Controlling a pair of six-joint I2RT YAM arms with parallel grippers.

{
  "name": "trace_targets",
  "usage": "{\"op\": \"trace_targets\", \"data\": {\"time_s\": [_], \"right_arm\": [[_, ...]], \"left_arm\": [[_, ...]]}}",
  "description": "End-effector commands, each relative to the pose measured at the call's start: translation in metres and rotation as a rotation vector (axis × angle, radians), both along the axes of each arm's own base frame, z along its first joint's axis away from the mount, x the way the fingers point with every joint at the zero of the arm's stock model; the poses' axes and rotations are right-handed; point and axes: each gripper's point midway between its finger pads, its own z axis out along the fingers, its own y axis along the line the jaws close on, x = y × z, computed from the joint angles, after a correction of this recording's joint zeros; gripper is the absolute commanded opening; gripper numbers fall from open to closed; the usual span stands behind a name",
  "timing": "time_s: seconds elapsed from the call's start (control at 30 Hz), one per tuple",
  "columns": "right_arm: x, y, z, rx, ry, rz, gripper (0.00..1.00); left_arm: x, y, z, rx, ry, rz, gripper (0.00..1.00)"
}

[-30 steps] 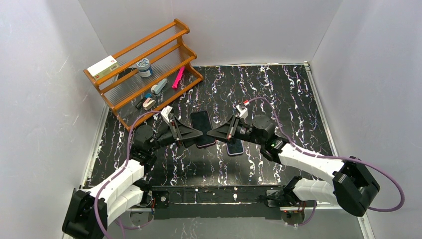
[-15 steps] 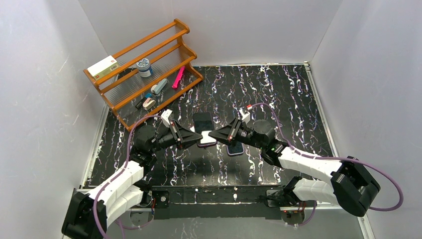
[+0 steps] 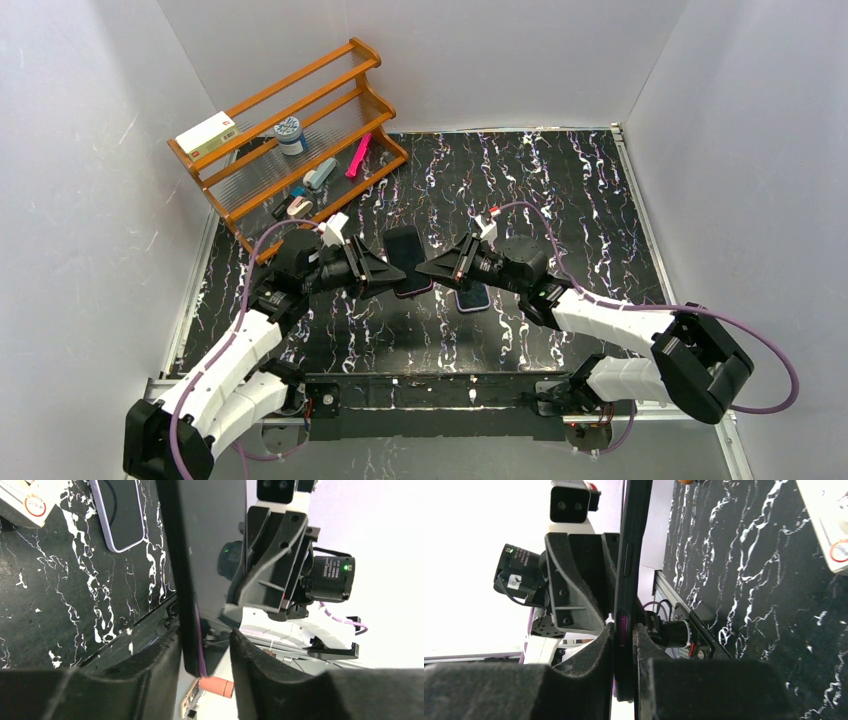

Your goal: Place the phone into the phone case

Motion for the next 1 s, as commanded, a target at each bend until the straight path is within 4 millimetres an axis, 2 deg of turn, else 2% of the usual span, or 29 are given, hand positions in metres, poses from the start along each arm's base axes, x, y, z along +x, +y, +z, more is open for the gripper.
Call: {"op": "trace_targets", "data": {"time_s": [0.0, 0.07, 0.13, 0.27, 0.4, 0.7, 0.87, 0.9, 0.97], "right_arm": [[0.017, -0.007, 0.029, 0.06, -0.074, -0.089, 0.01], [0.019, -0.01, 0.028, 0.06, -0.062, -0.11, 0.01], [0.021, -0.01, 0.028, 0.066, -0.053, -0.117, 0.01], [0.022, -0.007, 0.026, 0.08, -0.037, -0.107, 0.01], [0.022, -0.005, 0.021, 0.084, -0.017, -0.102, 0.01], [0.019, 0.002, 0.01, 0.08, 0.017, -0.058, 0.01], [0.012, 0.007, 0.001, 0.051, 0.015, 0.0, 0.19], [0.012, 0.009, 0.0, 0.039, 0.002, 0.016, 0.19], [0.011, 0.011, -0.003, 0.013, -0.025, 0.04, 0.11]], "left_arm": [[-0.009, 0.002, 0.014, -0.03, -0.018, -0.008, 0.43], [-0.01, 0.001, 0.02, -0.071, -0.022, 0.002, 0.48], [-0.01, 0.001, 0.017, -0.1, -0.008, 0.011, 0.49], [-0.008, -0.003, 0.012, -0.191, 0.035, 0.02, 0.5], [-0.008, -0.003, 0.003, -0.194, 0.053, 0.032, 0.47], [-0.001, -0.001, -0.026, -0.109, 0.1, 0.061, 0.0], [0.001, 0.009, -0.051, 0.047, 0.122, 0.091, 0.0], [0.001, 0.013, -0.057, 0.097, 0.128, 0.095, 0.0], [-0.001, 0.015, -0.06, 0.134, 0.134, 0.091, 0.0]]}}
